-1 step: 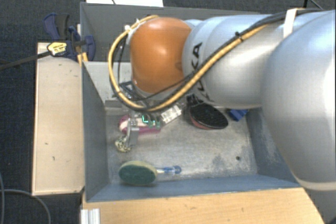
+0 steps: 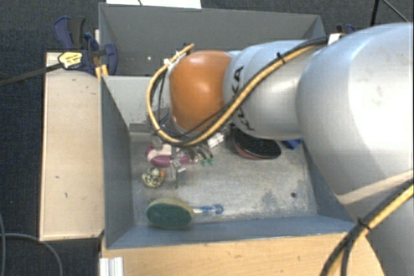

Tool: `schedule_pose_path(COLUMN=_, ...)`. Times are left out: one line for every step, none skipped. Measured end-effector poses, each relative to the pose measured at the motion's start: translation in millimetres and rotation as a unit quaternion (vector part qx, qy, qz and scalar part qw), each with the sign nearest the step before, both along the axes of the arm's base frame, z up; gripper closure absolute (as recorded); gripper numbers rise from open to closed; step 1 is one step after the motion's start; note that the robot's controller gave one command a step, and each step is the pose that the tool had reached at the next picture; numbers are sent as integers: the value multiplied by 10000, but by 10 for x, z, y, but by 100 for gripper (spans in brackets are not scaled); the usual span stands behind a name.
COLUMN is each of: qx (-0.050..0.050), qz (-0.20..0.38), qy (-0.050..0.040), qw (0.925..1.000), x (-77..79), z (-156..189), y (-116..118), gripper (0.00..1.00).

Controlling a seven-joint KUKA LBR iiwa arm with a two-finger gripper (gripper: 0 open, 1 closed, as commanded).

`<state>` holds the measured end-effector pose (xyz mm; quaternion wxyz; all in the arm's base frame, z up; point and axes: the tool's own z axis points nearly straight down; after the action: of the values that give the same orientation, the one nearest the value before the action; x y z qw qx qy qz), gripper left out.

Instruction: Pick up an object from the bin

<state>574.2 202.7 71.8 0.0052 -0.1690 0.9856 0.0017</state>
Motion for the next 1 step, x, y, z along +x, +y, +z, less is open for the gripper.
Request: schedule_pose_path(qx=38, qz=-29, qy=-61, qw=10000, x=36, z=76, y=33, gripper=100)
